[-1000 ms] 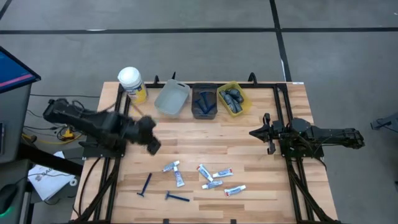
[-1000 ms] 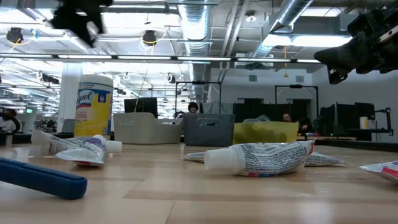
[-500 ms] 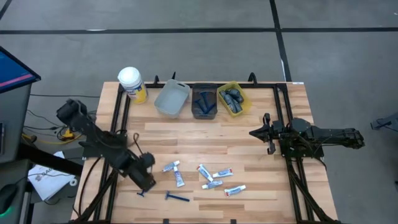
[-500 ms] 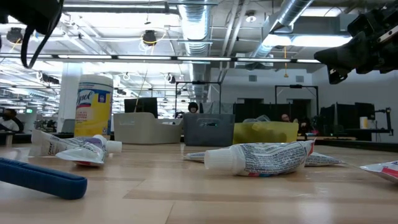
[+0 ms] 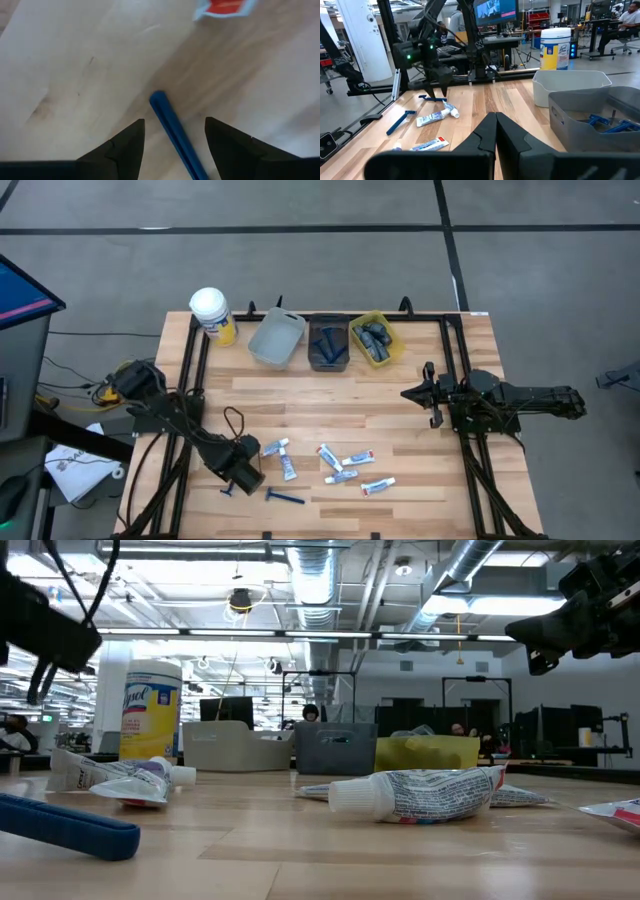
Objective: Pick & Place Travel size toiletries
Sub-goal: Put the razor into the black bin
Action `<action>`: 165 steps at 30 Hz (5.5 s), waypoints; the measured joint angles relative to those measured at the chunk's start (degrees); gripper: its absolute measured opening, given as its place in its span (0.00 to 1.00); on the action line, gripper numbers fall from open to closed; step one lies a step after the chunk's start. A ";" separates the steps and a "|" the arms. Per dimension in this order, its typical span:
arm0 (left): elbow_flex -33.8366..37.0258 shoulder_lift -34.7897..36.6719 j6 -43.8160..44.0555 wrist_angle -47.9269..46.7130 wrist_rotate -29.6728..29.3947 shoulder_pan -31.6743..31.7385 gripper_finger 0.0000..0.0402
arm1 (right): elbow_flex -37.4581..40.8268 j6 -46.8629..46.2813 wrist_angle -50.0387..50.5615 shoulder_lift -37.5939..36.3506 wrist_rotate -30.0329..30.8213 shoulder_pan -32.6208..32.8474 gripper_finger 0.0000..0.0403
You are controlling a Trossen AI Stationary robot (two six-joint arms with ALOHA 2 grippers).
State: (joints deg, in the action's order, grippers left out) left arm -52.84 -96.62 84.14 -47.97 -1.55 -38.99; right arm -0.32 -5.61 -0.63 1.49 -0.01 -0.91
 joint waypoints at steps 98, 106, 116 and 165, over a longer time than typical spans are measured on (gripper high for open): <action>-19.15 -13.90 -61.42 46.08 -16.42 59.98 0.04 | 0.00 0.01 0.01 0.01 0.00 0.00 0.00; -19.17 -13.90 -64.36 46.37 -17.63 60.16 0.20 | -0.01 0.00 0.01 0.01 0.00 0.00 0.00; -19.10 -3.68 -73.19 40.83 -9.36 57.50 0.50 | 0.00 0.02 0.01 -0.01 0.00 0.02 0.00; -1.01 -3.96 -58.16 43.36 -5.37 -0.15 0.47 | -0.01 0.01 -0.01 0.01 0.00 0.02 0.00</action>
State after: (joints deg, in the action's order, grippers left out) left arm -53.85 -100.59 25.98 -4.62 -6.92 -39.14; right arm -0.32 -5.60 -0.64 1.50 -0.01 -0.89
